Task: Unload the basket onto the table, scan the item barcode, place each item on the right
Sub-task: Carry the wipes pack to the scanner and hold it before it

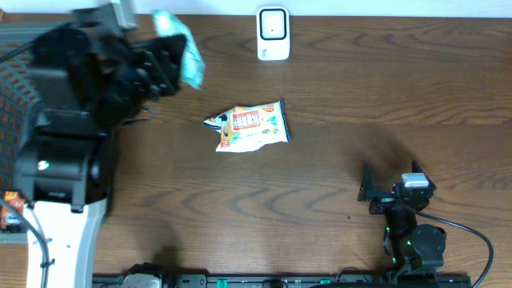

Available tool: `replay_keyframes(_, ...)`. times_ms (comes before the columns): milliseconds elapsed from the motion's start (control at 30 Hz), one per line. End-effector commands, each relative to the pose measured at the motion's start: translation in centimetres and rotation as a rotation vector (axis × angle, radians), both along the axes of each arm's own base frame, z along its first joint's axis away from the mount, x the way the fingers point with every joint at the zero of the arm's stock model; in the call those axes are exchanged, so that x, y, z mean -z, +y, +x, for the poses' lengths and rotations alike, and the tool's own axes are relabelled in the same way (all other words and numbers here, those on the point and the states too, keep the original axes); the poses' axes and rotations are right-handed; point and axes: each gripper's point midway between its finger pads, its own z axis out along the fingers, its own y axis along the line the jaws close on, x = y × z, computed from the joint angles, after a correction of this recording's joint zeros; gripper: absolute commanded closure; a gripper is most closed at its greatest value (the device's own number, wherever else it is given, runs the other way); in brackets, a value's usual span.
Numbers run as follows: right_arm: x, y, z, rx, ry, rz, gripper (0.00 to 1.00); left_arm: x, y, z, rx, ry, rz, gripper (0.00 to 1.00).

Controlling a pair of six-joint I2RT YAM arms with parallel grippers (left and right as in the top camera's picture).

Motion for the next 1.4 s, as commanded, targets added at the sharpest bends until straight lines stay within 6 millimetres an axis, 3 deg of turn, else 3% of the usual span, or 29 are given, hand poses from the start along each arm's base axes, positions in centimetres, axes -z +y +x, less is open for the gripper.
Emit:
replay_keyframes(0,0.1,0.0,0.0,0.004,0.004,0.002,0.01,1.3,-2.4,-0.1,0.086,0.027,0.040,0.92)
replay_keyframes(167,0.1,0.0,0.0,0.004,0.004,0.002,0.01,6.3,-5.7,-0.1,0.178,0.199,0.081,0.93)
replay_keyframes(500,0.1,0.0,0.0,0.004,0.004,0.002,0.01,18.2,-13.5,-0.7,0.392,0.489,0.241,0.93)
replay_keyframes(767,0.1,0.0,0.0,0.004,0.004,0.002,0.01,25.0,-18.8,-1.4,0.506,0.593,0.314,0.93)
replay_keyframes(1000,0.1,0.0,0.0,0.004,0.004,0.002,0.01,29.5,-24.1,-2.6,0.676,0.518,0.406,0.92)
replay_keyframes(1100,0.1,0.0,0.0,0.004,0.004,0.002,0.01,32.4,-24.7,-2.7,0.685,0.515,0.492,0.93)
replay_keyframes(1267,0.1,0.0,0.0,0.004,0.004,0.002,0.01,37.5,-23.1,-1.5,0.617,0.464,0.785,0.93)
replay_keyframes(1367,0.1,0.0,0.0,0.004,0.004,0.002,0.01,39.5,-22.7,-1.6,0.631,0.448,0.887,0.92)
